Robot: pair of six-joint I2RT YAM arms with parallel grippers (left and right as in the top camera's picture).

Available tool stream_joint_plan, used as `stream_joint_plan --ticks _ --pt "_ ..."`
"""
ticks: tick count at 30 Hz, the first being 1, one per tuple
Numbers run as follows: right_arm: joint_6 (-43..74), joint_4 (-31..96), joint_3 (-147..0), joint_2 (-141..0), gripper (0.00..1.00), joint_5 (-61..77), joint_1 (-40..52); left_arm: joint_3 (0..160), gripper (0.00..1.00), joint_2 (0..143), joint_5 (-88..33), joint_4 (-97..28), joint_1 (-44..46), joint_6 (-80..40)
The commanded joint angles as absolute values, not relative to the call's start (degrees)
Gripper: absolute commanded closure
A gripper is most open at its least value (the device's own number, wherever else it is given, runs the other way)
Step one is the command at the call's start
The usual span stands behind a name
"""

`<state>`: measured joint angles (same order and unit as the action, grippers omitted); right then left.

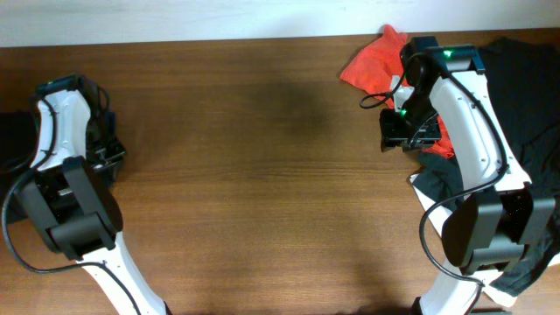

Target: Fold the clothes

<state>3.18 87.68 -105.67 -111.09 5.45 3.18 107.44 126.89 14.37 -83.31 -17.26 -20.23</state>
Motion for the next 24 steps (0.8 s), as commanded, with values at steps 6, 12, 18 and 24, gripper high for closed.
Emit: stream_joint_plan --ticks 6,12,18,24 --pt "3.46 87.85 -106.67 -109.86 0.26 12.62 2.96 110.19 0.51 116.55 -6.2 -79.4 -6.55 -2.85" --pt "4.75 95.48 -106.67 -109.84 0.01 14.55 2.76 110.13 0.43 116.53 -6.31 -91.59 -0.89 -3.46" --pt "3.44 96.86 -105.36 -102.74 0.0 11.35 2.5 107.77 0.44 108.99 -6.46 -95.42 -0.78 -3.84" --pt "3.25 94.15 -105.06 -86.54 0.01 8.03 2.52 92.12 0.43 84.66 -6.22 -83.77 -0.1 -3.79"
